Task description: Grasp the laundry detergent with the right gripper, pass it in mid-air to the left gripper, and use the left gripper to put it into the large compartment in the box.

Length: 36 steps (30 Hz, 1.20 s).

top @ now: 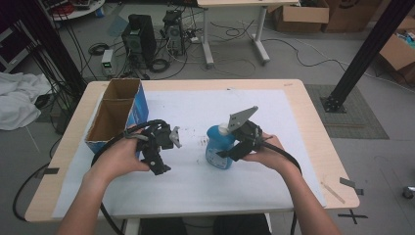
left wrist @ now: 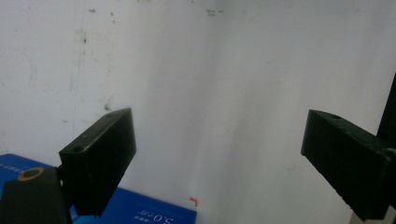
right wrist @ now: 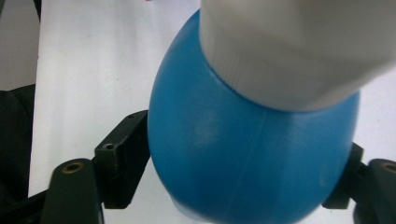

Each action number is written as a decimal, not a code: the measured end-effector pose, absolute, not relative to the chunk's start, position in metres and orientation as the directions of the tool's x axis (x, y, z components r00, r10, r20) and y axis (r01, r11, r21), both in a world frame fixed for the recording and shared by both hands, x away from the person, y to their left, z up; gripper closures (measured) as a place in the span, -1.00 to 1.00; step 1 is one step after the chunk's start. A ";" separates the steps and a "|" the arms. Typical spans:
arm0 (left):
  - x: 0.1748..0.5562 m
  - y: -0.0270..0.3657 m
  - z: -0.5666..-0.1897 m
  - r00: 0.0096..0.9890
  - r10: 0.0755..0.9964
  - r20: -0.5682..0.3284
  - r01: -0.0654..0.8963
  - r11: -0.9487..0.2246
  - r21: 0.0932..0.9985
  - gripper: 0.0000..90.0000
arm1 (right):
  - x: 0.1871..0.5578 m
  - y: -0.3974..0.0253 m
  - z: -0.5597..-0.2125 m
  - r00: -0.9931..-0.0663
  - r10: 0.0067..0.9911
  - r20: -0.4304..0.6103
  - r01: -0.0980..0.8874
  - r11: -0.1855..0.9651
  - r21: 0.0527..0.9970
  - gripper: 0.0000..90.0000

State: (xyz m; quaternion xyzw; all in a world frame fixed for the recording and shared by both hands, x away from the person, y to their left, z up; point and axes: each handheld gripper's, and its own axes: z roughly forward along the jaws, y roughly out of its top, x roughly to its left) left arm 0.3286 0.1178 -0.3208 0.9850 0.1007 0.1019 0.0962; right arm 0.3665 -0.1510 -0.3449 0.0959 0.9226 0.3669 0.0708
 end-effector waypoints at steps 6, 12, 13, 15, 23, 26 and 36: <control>0.328 0.118 -0.321 0.959 0.219 0.181 0.180 -0.962 0.206 -0.76 | 0.367 -0.149 -0.347 -0.970 0.234 -0.065 0.126 0.716 0.687 -0.32; 0.328 0.118 -0.321 0.959 0.218 0.183 0.179 -0.962 0.208 -0.76 | 0.366 -0.150 -0.348 -0.964 0.252 -0.083 0.126 0.709 0.694 -0.15; 0.328 0.118 -0.321 0.958 0.219 0.184 0.180 -0.961 0.209 -0.76 | 0.367 -0.151 -0.348 -0.964 0.252 -0.080 0.127 0.704 0.698 -0.15; 0.329 0.118 -0.320 0.958 0.221 0.183 0.181 -0.961 0.209 -0.76 | 0.367 -0.151 -0.349 -0.964 0.251 -0.082 0.123 0.700 0.704 -0.14; 0.329 0.119 -0.320 0.958 0.219 0.184 0.180 -0.962 0.206 -0.76 | 0.368 -0.155 -0.349 -0.968 0.238 -0.082 0.108 0.687 0.718 -0.02; 0.329 0.120 -0.319 0.957 0.223 0.184 0.184 -0.960 0.209 -0.76 | 0.368 -0.154 -0.349 -0.970 0.224 -0.099 0.087 0.694 0.714 0.00; 0.329 0.122 -0.312 0.955 0.227 0.190 0.185 -0.959 0.216 -0.75 | 0.371 -0.155 -0.344 -0.984 0.164 -0.068 0.067 0.694 0.717 0.02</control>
